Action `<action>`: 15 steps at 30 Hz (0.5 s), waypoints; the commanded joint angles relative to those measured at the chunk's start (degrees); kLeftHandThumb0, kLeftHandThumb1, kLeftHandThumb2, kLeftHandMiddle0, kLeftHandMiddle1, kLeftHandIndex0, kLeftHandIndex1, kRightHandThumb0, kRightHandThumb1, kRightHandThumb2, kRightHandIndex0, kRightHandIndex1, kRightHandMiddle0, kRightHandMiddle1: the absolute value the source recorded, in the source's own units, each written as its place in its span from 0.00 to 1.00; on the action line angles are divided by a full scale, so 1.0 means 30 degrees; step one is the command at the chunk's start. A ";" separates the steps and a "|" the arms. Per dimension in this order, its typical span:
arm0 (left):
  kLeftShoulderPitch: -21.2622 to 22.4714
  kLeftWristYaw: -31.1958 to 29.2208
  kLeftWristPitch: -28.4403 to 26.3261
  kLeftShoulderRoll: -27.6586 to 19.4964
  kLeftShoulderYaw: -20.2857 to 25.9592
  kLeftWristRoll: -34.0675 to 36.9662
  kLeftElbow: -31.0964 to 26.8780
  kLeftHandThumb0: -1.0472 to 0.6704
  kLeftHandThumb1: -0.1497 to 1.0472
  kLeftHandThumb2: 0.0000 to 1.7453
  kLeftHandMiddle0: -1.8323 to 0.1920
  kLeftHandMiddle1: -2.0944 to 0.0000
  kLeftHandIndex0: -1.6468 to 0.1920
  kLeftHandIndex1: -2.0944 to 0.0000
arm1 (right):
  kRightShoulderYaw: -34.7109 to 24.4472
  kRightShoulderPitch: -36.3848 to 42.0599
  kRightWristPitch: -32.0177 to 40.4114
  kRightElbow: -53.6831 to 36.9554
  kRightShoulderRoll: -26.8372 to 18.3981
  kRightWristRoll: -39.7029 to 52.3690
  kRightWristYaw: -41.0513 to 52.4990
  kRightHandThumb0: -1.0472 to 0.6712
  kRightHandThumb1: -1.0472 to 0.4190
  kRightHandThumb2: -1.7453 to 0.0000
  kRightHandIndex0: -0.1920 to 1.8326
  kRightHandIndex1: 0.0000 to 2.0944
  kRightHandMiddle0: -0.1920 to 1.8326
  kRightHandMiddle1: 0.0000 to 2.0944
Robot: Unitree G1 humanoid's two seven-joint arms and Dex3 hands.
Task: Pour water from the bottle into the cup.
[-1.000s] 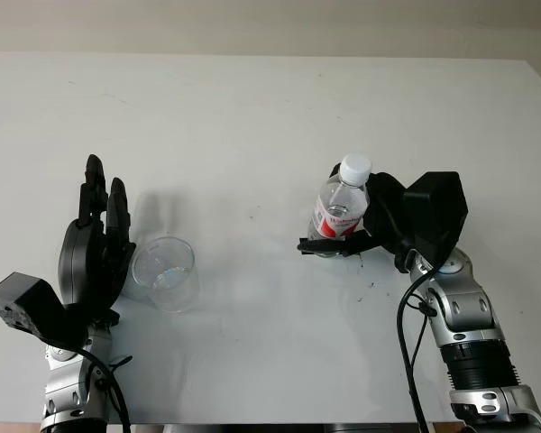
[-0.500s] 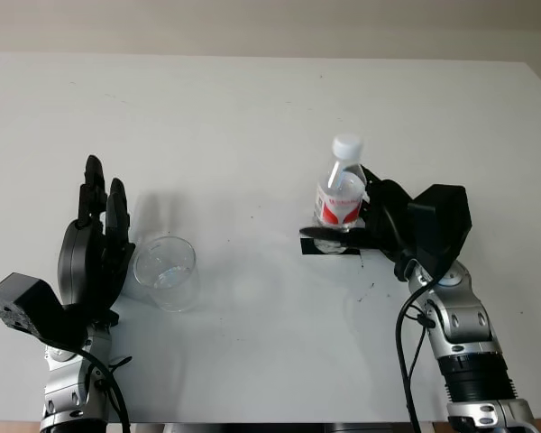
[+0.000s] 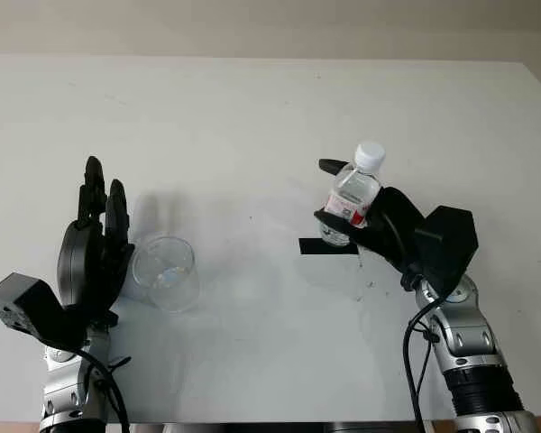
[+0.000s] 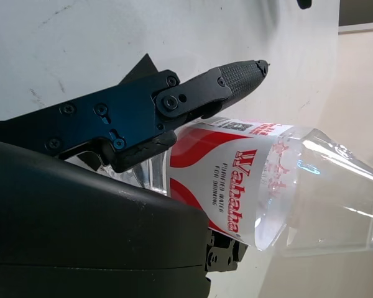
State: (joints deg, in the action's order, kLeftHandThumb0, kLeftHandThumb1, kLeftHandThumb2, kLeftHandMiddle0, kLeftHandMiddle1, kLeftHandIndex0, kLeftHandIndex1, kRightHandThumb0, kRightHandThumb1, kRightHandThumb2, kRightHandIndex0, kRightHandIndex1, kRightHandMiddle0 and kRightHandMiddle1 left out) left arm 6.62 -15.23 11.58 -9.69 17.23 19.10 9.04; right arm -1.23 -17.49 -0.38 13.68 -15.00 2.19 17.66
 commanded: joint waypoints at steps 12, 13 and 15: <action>-0.0332 -0.0018 -0.0018 0.0073 0.0103 0.0051 0.0458 0.18 1.00 0.31 0.99 0.97 1.00 0.98 | 0.0622 0.0389 -0.4649 0.2226 -0.1327 -0.1055 0.1766 0.02 0.04 0.97 0.00 0.00 0.00 0.00; -0.0331 -0.0012 0.0007 0.0083 0.0107 0.0046 0.0462 0.18 1.00 0.31 0.99 0.97 1.00 0.98 | 0.0532 0.0373 -0.5035 0.2463 -0.1246 -0.0996 0.1695 0.01 0.04 0.97 0.00 0.00 0.00 0.00; -0.0326 0.0012 0.0054 0.0123 0.0120 0.0056 0.0483 0.18 1.00 0.31 0.99 0.97 1.00 0.98 | 0.0305 0.0354 -0.5765 0.2937 -0.1027 -0.0821 0.1426 0.03 0.05 0.97 0.00 0.00 0.00 0.00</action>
State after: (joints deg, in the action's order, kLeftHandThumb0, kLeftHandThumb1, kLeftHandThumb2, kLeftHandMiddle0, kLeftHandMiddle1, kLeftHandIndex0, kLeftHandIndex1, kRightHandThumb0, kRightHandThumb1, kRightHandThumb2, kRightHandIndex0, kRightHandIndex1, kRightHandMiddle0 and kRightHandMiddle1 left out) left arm 6.69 -15.25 11.64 -9.74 17.49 19.17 9.45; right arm -0.13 -16.77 -16.88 21.05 -18.47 -0.29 22.44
